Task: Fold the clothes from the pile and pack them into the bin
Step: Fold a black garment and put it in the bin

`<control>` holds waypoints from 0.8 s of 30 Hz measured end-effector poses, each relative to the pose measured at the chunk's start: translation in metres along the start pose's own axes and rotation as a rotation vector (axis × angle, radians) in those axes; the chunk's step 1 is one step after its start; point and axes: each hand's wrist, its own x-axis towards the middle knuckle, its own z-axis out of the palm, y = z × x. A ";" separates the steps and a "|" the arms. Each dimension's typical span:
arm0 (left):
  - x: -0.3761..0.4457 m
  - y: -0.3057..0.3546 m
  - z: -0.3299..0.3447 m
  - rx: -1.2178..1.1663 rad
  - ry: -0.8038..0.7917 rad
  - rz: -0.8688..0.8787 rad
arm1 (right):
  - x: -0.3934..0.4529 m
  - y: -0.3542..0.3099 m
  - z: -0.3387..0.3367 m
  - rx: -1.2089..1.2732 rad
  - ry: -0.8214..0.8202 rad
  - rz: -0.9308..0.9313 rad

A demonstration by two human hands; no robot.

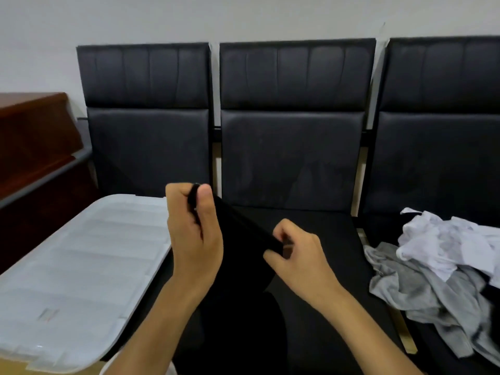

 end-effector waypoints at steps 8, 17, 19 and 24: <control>0.077 0.063 -0.015 0.000 -0.392 0.194 | -0.004 -0.082 -0.013 0.485 -0.105 -0.086; 0.115 0.110 -0.037 0.100 -0.502 0.208 | 0.011 -0.154 -0.047 0.171 0.131 -0.204; 0.117 0.117 -0.039 0.059 -0.423 0.165 | 0.009 -0.158 -0.056 0.108 0.113 -0.194; 0.111 0.127 -0.030 -0.044 -0.243 0.060 | 0.004 -0.157 -0.062 -0.258 0.145 -0.258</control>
